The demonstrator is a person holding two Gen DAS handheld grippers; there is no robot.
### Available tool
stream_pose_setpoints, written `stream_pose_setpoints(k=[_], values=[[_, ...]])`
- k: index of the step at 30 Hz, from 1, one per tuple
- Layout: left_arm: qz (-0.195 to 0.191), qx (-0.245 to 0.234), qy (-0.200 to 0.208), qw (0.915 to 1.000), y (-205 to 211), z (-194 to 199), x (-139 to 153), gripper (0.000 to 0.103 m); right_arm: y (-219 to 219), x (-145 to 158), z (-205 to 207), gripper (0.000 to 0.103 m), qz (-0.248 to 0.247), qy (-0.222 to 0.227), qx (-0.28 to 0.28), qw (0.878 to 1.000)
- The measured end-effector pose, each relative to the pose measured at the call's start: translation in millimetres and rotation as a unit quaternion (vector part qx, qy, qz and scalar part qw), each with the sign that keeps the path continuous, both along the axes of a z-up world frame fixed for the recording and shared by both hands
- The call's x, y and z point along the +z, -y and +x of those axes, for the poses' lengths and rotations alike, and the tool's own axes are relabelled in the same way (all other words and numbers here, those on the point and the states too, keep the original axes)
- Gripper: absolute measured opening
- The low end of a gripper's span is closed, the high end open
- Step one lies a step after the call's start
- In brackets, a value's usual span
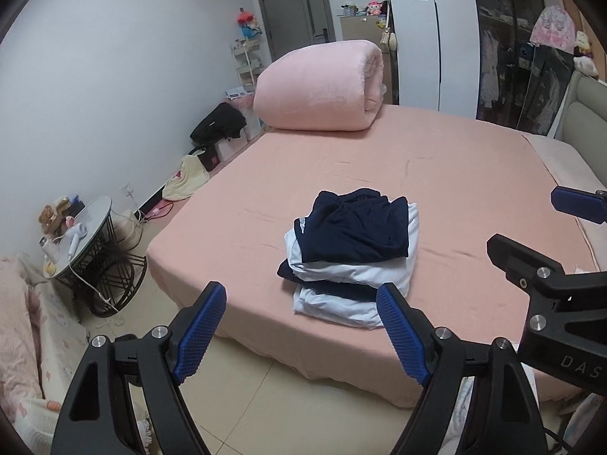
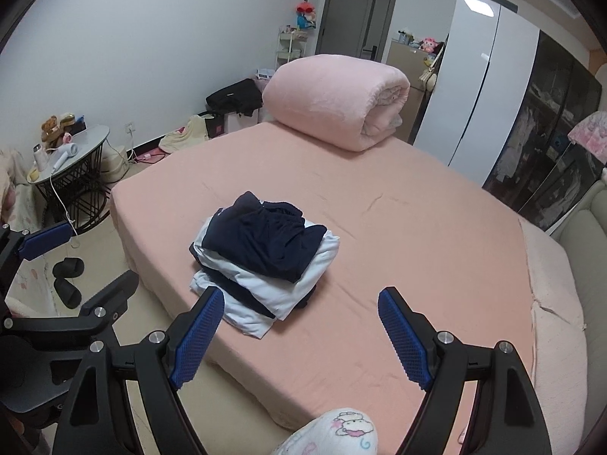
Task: Fold clothes
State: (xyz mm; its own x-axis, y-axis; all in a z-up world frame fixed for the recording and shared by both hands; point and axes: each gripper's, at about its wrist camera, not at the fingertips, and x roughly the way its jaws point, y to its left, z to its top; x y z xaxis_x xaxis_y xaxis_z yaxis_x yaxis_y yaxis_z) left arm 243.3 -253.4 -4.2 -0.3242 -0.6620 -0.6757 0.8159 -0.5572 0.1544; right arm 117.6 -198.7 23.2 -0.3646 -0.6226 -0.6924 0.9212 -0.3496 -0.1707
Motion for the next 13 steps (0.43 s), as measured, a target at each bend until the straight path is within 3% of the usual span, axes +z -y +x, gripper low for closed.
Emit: stream_pose_setpoints(k=[13], values=[[0.007,-0.002,-0.009,0.9999,1.7,6.5,7.2,0.081,0.4,8.7,6.1,0.083,0.011,0.009,0.003,1.000]])
